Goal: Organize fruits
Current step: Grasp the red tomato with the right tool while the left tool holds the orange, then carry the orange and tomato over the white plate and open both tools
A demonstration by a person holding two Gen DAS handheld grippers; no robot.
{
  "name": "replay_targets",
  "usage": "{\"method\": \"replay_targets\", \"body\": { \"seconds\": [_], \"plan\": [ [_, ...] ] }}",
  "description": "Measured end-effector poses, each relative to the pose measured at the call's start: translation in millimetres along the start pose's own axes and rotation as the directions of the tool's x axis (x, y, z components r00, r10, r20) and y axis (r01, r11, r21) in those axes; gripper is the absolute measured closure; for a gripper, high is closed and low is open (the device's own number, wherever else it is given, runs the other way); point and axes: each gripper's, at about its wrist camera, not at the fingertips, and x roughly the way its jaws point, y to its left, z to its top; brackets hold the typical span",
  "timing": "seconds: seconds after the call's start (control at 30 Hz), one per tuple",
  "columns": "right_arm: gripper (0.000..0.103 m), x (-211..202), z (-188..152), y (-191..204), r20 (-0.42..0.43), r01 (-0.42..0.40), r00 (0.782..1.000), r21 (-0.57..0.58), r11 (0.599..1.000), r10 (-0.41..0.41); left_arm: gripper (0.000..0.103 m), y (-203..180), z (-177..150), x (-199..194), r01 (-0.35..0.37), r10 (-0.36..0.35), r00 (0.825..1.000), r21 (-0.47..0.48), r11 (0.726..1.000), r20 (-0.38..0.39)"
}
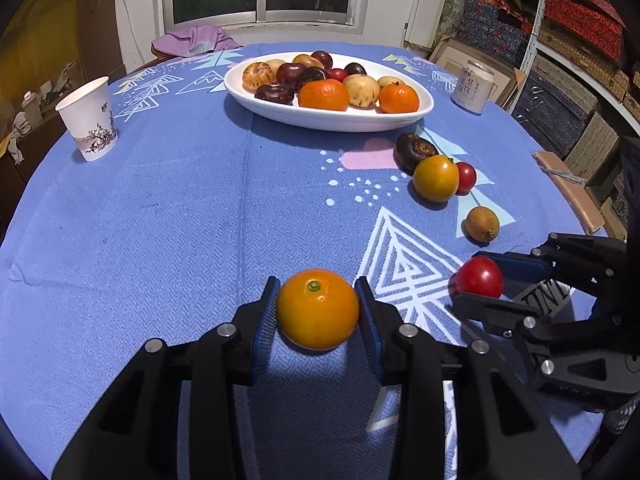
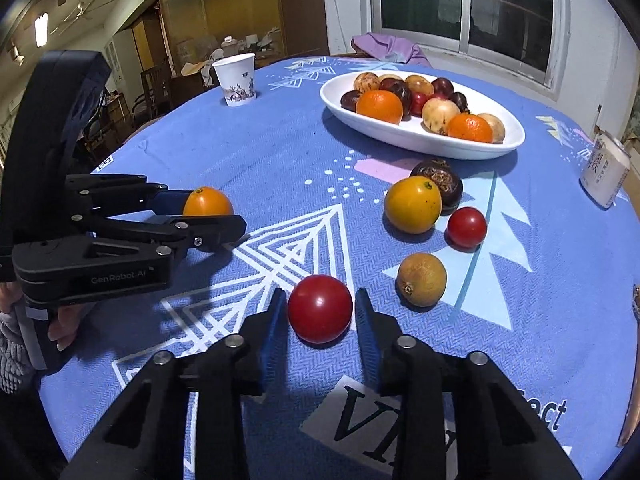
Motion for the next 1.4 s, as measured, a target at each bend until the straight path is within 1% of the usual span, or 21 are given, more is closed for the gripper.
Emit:
{"method": "replay_targets", "body": {
  "seconds": [0.13,0.2,0.33,0.43,0.5,0.57,0.67,0.77,0.83,0.9,0.97,1.0,1.07,1.13,1.23,1.37,1.4],
  "plan": [
    [0.072,-1,0,-1,0.01,-0.016,1.0,0.011,1.0,0.016,0.066,1,1,1,-0.006,0.006,1.0,0.001,1.0,0.002],
    [0.072,-3,1,-3,0.025,-0.024,0.999,0.027,0.999,0.024,0.066,2,1,-1,0.015,-0.015,1.0,-0.007,1.0,0.01],
    [0.072,-12,4,-8,0.074,-0.017,0.997,0.048,0.999,0.013,0.066,-3,3,-13,0.039,-0.039,0.997,0.015,0.999,0.067],
    [0.072,-14,5,-13,0.086,-0.01,0.996,0.068,0.998,0.004,0.066,-4,7,-11,0.042,-0.043,0.997,0.017,0.999,0.062],
    [0.072,-17,7,-17,0.098,-0.012,0.995,0.085,0.996,0.003,0.066,0,14,-11,0.059,-0.059,0.997,-0.005,0.998,0.059],
    [0.072,-25,14,-26,0.125,-0.015,0.992,0.114,0.993,0.001,0.066,4,29,-16,0.069,-0.068,0.995,-0.019,0.997,0.072],
    [0.072,-40,34,-44,0.166,-0.026,0.986,0.17,0.985,-0.002,0.066,6,62,-30,0.029,-0.027,0.991,-0.008,1.0,0.133],
    [0.072,-64,71,-66,0.24,-0.004,0.97,0.215,0.977,-0.049,0.066,9,107,-40,0.019,-0.015,0.982,-0.017,1.0,0.188],
    [0.072,-79,101,-79,0.295,0.007,0.952,0.244,0.97,-0.081,0.066,10,135,-42,0.02,-0.012,0.976,-0.032,0.999,0.218],
    [0.072,-85,126,-94,0.337,-0.01,0.937,0.281,0.96,-0.089,0.066,13,160,-36,0.038,-0.023,0.972,-0.059,0.998,0.235],
    [0.072,-80,144,-108,0.35,-0.036,0.933,0.314,0.949,-0.08,0.066,15,177,-26,0.022,-0.003,0.971,-0.078,0.997,0.24],
    [0.072,-73,152,-114,0.348,-0.038,0.934,0.331,0.943,-0.085,0.066,16,182,-18,0.019,0.002,0.972,-0.085,0.996,0.234],
    [0.072,-53,161,-124,0.322,-0.032,0.943,0.349,0.937,-0.088,0.066,21,191,4,0.029,-0.006,0.979,-0.108,0.994,0.203],
    [0.072,-26,166,-132,0.272,-0.023,0.959,0.36,0.933,-0.082,0.066,26,194,27,0.031,-0.011,0.987,-0.119,0.992,0.16],
    [0.072,14,166,-138,0.187,-0.017,0.981,0.355,0.935,-0.053,0.066,32,193,56,0.02,-0.007,0.994,-0.119,0.993,0.109],
    [0.072,45,161,-139,0.118,-0.018,0.993,0.353,0.936,-0.025,0.066,41,192,86,0.034,-0.025,0.997,-0.136,0.99,0.067],
    [0.072,48,160,-137,0.114,-0.023,0.993,0.349,0.937,-0.018,0.066,41,192,90,0.037,-0.029,0.998,-0.136,0.99,0.06]
  ]
}}
